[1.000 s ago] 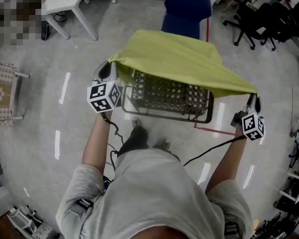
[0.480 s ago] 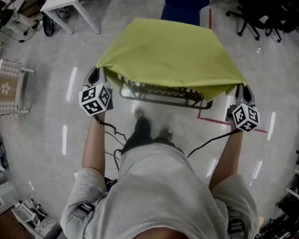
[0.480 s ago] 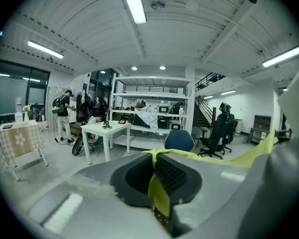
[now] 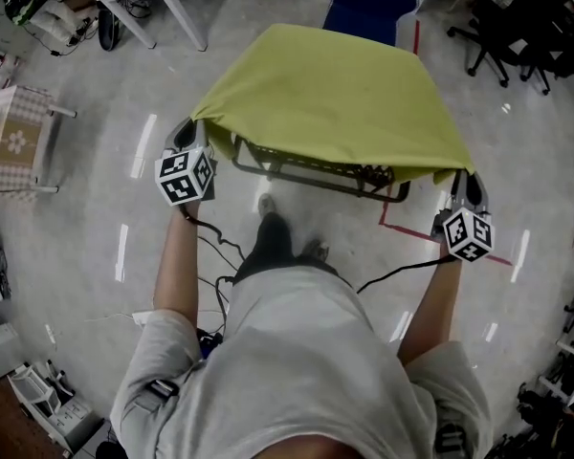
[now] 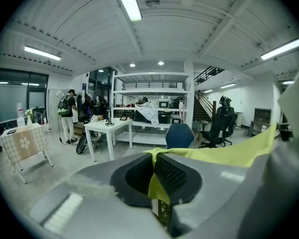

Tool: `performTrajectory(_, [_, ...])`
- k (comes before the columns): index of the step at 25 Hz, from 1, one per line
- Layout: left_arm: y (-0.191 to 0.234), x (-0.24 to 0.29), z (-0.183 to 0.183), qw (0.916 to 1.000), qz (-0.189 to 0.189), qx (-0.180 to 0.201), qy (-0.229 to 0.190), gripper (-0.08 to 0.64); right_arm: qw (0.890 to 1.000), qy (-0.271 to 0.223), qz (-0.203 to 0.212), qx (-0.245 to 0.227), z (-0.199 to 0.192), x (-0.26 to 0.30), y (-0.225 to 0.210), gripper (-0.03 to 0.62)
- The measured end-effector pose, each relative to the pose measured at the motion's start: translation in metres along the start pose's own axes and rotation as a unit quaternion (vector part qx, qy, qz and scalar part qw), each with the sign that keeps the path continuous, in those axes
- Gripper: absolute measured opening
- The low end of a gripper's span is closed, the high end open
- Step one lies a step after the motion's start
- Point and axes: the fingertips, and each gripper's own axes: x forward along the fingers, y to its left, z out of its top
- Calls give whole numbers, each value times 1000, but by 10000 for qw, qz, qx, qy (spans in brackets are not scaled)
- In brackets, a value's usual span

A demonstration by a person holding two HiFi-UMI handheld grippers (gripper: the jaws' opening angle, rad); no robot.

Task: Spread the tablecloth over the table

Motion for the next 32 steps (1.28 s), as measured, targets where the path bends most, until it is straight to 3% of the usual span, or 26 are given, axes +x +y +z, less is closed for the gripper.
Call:
performTrajectory(6, [11, -16, -17, 9998, 86, 35, 162, 25, 9999, 109, 87, 12, -22, -27, 5, 9])
performTrajectory(12, [-4, -39, -20, 9983, -1, 534, 242, 25, 9996, 88, 273, 82, -31, -46, -3, 9])
performTrajectory(20, [-25, -56, -51, 9974, -21, 566, 453, 25, 9986, 379, 378, -28, -69, -61, -9, 9])
performTrajectory(26, [-17, -70, -74, 9957, 45, 585, 713, 25, 9970, 625, 455, -17, -96, -62, -2, 9])
performTrajectory(32, [-11, -83, -68, 9943, 78, 801, 701, 25, 9953, 793, 560, -36, -113, -59, 9, 9])
